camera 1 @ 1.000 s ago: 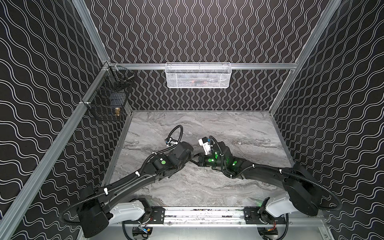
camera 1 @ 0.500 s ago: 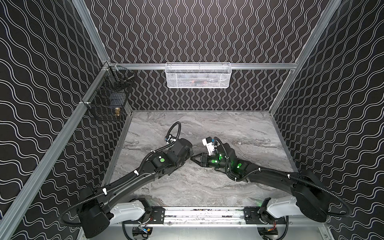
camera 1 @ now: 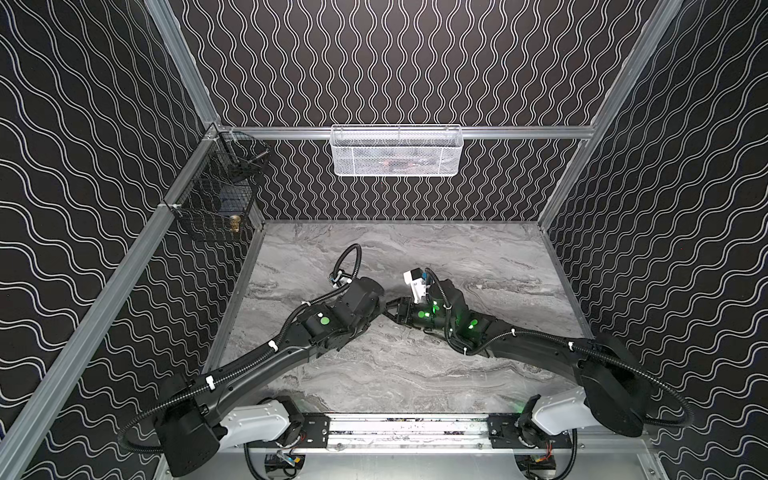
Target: Unlock with the key
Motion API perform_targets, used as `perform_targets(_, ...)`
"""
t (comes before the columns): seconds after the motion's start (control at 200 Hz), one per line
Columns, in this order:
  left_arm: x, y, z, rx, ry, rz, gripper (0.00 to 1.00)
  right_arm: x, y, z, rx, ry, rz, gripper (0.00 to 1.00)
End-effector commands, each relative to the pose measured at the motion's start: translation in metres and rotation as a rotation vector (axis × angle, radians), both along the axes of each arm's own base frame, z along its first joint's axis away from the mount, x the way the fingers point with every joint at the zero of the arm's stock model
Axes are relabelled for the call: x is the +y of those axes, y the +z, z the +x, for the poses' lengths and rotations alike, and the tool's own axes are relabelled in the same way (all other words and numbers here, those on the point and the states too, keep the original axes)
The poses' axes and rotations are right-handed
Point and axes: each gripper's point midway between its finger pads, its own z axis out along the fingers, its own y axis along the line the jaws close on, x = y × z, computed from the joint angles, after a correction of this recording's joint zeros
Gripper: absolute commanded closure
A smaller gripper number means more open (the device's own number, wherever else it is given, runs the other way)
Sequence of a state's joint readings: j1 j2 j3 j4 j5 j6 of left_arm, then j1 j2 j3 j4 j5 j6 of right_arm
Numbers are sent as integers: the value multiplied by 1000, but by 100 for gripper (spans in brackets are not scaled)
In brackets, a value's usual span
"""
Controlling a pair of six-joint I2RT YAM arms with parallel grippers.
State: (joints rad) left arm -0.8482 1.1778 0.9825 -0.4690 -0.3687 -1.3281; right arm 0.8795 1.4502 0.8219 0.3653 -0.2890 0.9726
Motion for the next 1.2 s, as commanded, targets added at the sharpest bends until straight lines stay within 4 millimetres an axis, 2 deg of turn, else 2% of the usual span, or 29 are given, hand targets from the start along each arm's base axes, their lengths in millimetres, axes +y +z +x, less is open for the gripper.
perform_targets(0.0, -1, 11, 5, -41, 16, -33, 87, 1, -1, 2, 4, -10, 16, 75)
perform_targets(0.515, -5, 11, 4, -31, 2, -39, 88, 2, 8, 8, -47, -25, 22, 79)
perform_targets(0.691, -8, 14, 5, -37, -9, -61, 88, 3, 5, 8, -44, -20, 25, 86)
perform_targets(1.041, -18, 28, 3, -73, -29, -172, 88, 5, 30, 2, -44, -4, 123, 100)
perform_targets(1.196, -25, 37, 3, -97, -46, -245, 88, 5, 43, 1, -25, -6, 196, 100)
